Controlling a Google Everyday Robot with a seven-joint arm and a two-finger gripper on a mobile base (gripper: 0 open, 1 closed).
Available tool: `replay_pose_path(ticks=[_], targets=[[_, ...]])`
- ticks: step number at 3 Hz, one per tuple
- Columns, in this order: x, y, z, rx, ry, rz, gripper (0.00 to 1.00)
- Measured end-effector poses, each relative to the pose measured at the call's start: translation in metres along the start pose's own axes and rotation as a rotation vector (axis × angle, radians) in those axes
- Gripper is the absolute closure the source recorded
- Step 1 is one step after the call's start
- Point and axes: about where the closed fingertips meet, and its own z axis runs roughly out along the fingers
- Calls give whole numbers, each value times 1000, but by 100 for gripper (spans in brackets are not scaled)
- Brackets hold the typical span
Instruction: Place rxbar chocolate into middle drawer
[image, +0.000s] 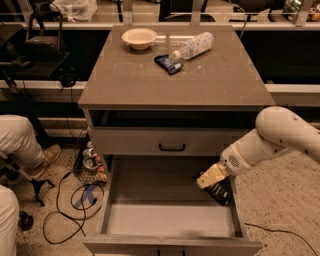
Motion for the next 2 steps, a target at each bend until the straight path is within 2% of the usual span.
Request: replay_pose_path(ticks=[1,2], targets=[[1,-5,13,-12,0,13,100],[-1,-15,59,-51,-7,25,100]])
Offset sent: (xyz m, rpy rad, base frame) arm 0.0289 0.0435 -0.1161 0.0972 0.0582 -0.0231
